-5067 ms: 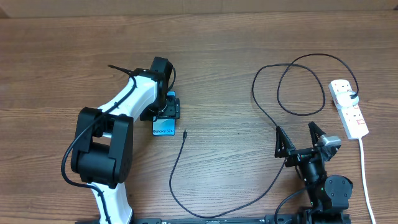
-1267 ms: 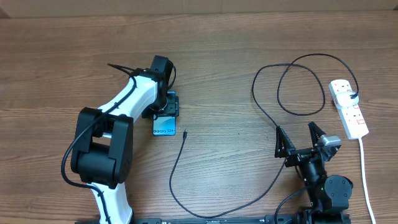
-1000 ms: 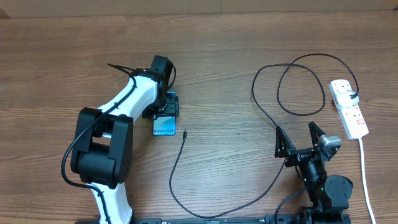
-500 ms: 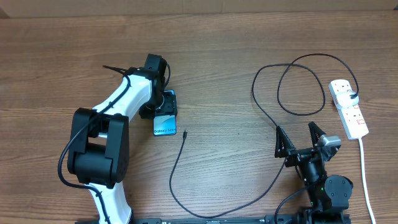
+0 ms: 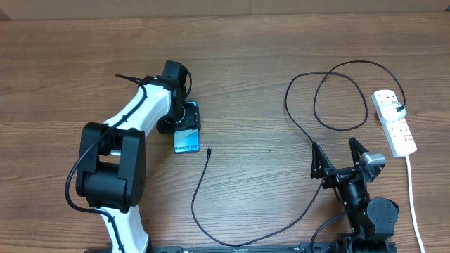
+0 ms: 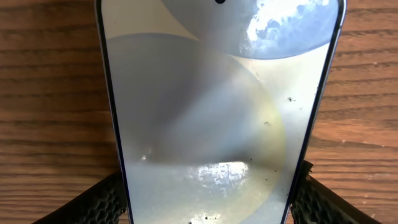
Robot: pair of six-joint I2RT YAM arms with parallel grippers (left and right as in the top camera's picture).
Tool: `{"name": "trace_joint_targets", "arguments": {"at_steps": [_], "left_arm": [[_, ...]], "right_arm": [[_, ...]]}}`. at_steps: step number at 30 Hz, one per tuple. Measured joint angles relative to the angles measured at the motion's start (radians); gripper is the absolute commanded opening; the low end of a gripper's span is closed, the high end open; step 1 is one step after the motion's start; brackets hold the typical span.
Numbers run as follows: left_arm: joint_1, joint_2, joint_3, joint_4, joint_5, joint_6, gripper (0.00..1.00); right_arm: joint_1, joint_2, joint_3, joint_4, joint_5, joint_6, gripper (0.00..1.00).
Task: Plug charger to phone and switch on socket
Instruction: 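Lift the phone with the left gripper and tilt it upright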
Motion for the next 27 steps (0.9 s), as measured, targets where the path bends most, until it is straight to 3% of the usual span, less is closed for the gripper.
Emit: {"name": "trace_joint_targets", "arguments": {"at_steps": [12, 27], "left_arm": [[0.003, -0.002, 0.000, 0.001, 0.174, 0.021, 0.72], [0.097, 0.001, -0.019, 0.012, 0.625, 0.087, 0.71]], "right_arm": [[0.000, 0.000, 0.000, 0.000, 0.000, 0.000, 1.00], [0.000, 0.000, 0.000, 0.000, 0.000, 0.000, 1.00]]}}
